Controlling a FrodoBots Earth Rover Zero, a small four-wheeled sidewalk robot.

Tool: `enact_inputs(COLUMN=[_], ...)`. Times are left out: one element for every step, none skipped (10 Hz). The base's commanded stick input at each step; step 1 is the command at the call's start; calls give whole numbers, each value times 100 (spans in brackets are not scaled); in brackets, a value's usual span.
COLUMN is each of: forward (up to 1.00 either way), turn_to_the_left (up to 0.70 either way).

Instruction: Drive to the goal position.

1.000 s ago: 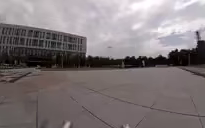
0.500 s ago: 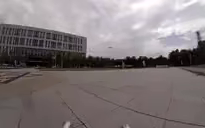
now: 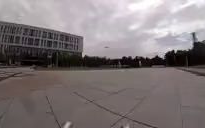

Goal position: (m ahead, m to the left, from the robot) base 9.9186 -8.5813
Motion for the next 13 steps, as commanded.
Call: enact_inputs(forward=[70,70,70,70,70,70,70,70,70,70,70,70,70], turn_to_the_left=[0,0,0,0,0,0,0,0,0,0,0,0,0])
